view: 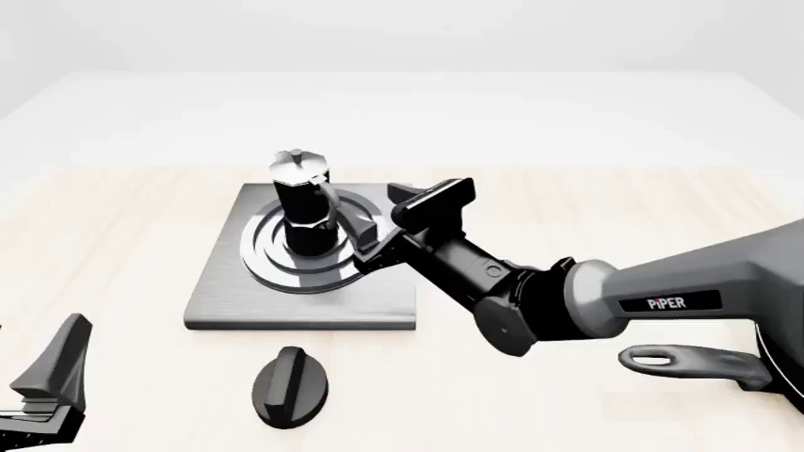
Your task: Put the moka pot on the stove.
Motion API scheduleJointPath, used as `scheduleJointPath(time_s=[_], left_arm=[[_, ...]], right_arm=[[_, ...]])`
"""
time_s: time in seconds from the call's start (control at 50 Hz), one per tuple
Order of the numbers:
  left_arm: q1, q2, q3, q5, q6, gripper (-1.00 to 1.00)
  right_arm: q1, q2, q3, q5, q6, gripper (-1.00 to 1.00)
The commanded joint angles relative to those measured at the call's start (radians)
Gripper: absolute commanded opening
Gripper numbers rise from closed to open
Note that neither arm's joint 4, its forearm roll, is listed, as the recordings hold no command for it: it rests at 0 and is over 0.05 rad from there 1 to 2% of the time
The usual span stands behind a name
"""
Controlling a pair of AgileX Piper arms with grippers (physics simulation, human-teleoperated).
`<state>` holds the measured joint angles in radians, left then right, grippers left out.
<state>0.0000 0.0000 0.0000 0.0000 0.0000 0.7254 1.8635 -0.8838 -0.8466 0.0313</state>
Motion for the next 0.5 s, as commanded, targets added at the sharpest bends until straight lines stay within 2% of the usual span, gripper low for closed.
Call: scheduleJointPath(time_s=[0.02,0.5], left_arm=[[0.000,0.000,0.000,0.000,0.000,1.00],[0.000,0.000,0.000,0.000,0.000,1.00]], right_arm=[[-0.015,-0.037,0.048,-0.018,0.002,1.00],[-0.055,-0.063,0.088,-0.034,0.000,1.00]])
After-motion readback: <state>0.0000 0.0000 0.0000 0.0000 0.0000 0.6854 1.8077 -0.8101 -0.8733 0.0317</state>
